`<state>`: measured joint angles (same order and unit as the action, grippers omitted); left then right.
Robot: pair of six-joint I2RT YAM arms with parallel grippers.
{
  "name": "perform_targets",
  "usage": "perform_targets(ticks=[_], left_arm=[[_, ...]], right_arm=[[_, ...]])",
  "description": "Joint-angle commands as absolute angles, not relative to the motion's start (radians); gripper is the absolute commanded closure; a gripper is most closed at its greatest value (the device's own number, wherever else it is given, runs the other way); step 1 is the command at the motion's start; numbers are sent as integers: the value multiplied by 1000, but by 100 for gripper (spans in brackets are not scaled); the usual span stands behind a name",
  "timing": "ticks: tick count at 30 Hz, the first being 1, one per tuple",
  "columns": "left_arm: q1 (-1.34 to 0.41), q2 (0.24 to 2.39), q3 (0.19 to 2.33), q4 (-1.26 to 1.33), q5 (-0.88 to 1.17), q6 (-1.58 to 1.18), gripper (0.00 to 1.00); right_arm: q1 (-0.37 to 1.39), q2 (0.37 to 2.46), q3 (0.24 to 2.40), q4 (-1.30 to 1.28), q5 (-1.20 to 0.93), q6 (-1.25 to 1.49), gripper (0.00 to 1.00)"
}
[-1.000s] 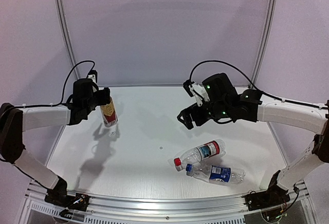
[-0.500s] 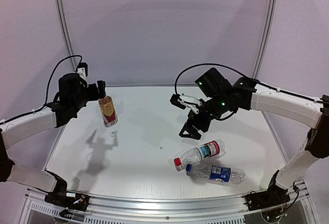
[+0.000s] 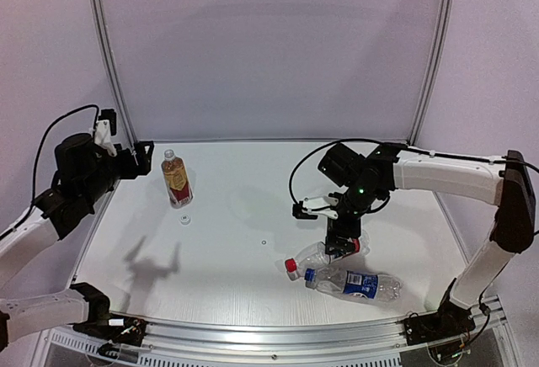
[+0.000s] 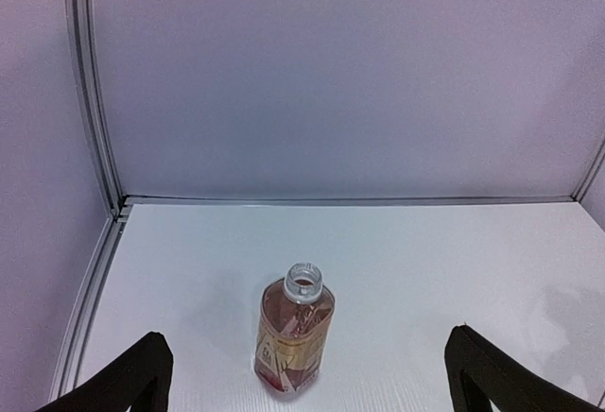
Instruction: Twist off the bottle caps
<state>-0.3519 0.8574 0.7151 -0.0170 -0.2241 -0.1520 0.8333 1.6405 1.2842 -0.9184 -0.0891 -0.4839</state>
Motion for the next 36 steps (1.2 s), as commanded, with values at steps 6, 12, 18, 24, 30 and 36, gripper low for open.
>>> perform_targets(ticks=[6, 12, 18, 24, 30, 36], left_arm=[[-351, 719, 649, -136, -166, -181, 1], [-351, 685, 649, -172, -158, -179, 1], [-353, 666, 655, -192, -150, -176, 1], [-354, 658, 663, -198, -140, -185, 1], [-356, 651, 657, -200, -138, -198, 1], [-359, 649, 652, -202, -136, -202, 1]], right_arm=[[821, 1721, 1209, -860, -112, -548, 3], [821, 1764, 1187, -781, -93, -561, 4], [821, 1798, 1169, -704, -105, -564, 8], [822, 1817, 1170, -639, -118, -520, 23], [820, 1846, 1201, -631, -113, -478, 28], [796, 1823, 1188, -677, -103, -496, 15]])
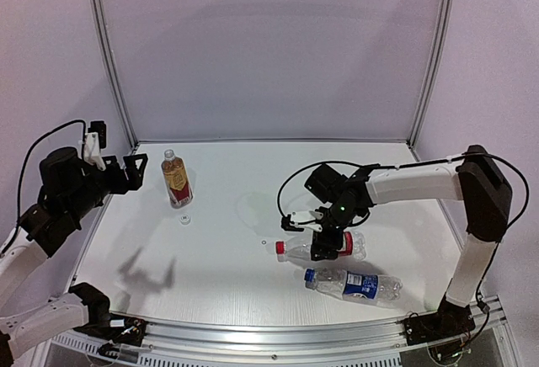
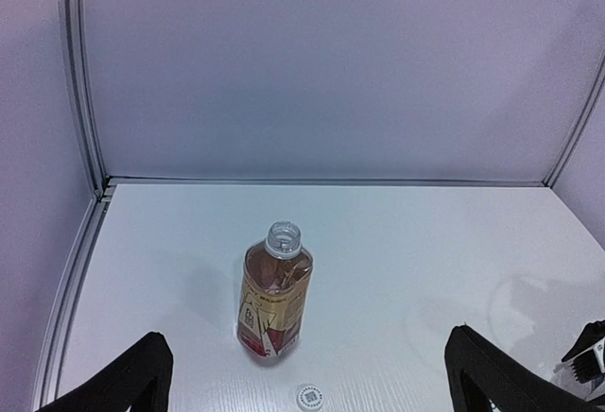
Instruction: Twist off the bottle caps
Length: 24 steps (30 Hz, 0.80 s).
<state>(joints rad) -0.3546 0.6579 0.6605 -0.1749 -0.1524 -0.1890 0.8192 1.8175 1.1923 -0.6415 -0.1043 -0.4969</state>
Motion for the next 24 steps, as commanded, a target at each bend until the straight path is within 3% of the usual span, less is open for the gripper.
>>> perform_targets(ticks=[1, 12, 24], left_arm=[[-360, 650, 651, -202, -134, -202, 1], [-361, 678, 653, -190, -124, -200, 1], [-360, 686, 662, -169, -89, -208, 1]], right_arm=[[788, 1816, 1185, -686, -104, -502, 15], [762, 1754, 1102, -696, -126, -545, 10], [744, 1726, 1018, -493, -179, -527, 17]])
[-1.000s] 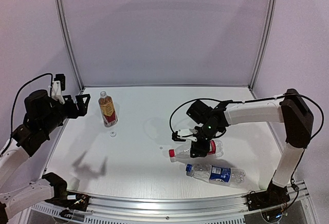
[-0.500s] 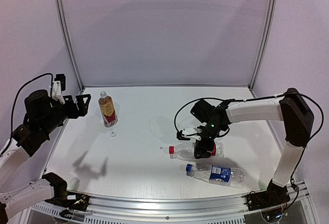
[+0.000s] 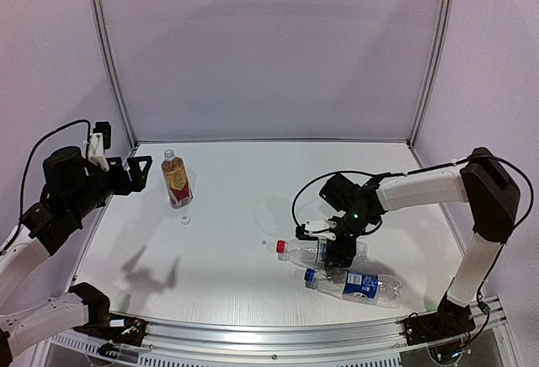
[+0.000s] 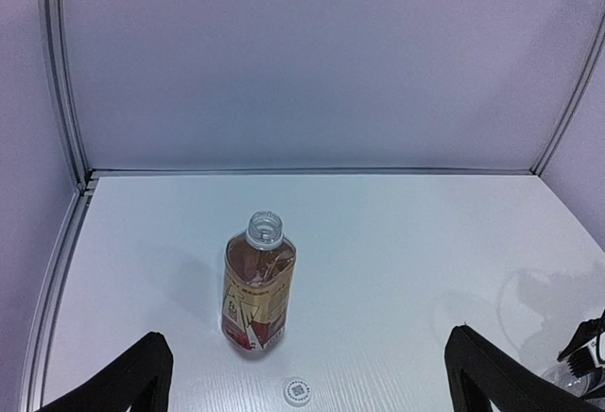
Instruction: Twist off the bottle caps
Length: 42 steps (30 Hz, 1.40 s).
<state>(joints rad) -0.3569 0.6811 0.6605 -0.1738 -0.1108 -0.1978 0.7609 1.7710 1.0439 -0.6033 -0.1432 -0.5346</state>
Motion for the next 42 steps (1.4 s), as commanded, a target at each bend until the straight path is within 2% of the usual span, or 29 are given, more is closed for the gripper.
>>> perform_targets(ticks=[1, 5, 7, 27, 35, 38, 42], left_arm=[[-361, 688, 663, -168, -89, -210, 1], [-361, 696, 667, -160, -86, -217, 1], [-361, 696, 667, -150, -78, -222, 1], [-361, 718, 693, -167, 40, -302, 1], [-360, 732, 769, -226, 129, -359, 7], [-361, 731, 782, -218, 152, -368, 9], [-360, 734, 818, -217, 243, -380, 11]], right_arm=[[739, 1722, 1011, -472, -185, -520, 19], [733, 1719, 990, -413, -199, -509, 31], [732, 1710, 978, -391, -209, -501, 32], [727, 1715, 975, -345, -239, -442, 30], [728, 1679, 1030, -315, -253, -389, 41], [727, 1689, 1066, -346, -268, -391, 50], [727, 1673, 1091, -345, -280, -364, 51]])
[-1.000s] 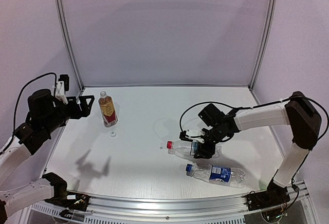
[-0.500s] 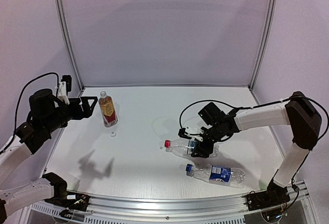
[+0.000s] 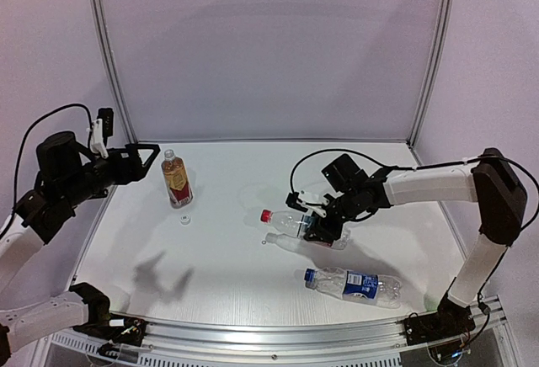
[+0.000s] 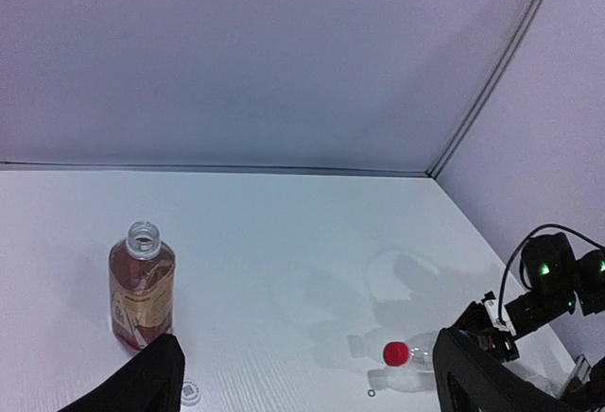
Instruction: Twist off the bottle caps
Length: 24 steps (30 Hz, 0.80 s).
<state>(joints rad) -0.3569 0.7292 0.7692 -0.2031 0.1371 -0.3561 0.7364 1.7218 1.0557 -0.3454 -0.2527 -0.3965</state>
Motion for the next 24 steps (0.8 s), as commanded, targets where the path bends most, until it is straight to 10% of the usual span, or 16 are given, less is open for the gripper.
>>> perform_targets(ticks=[1, 24], left_arm=[[-360, 743, 835, -222, 270, -388, 11], [-444, 1218, 1349, -111, 807, -715, 25]], right_arm=[[727, 1661, 1096, -336, -285, -354, 51], [795, 1396, 1189, 163, -452, 258, 56]])
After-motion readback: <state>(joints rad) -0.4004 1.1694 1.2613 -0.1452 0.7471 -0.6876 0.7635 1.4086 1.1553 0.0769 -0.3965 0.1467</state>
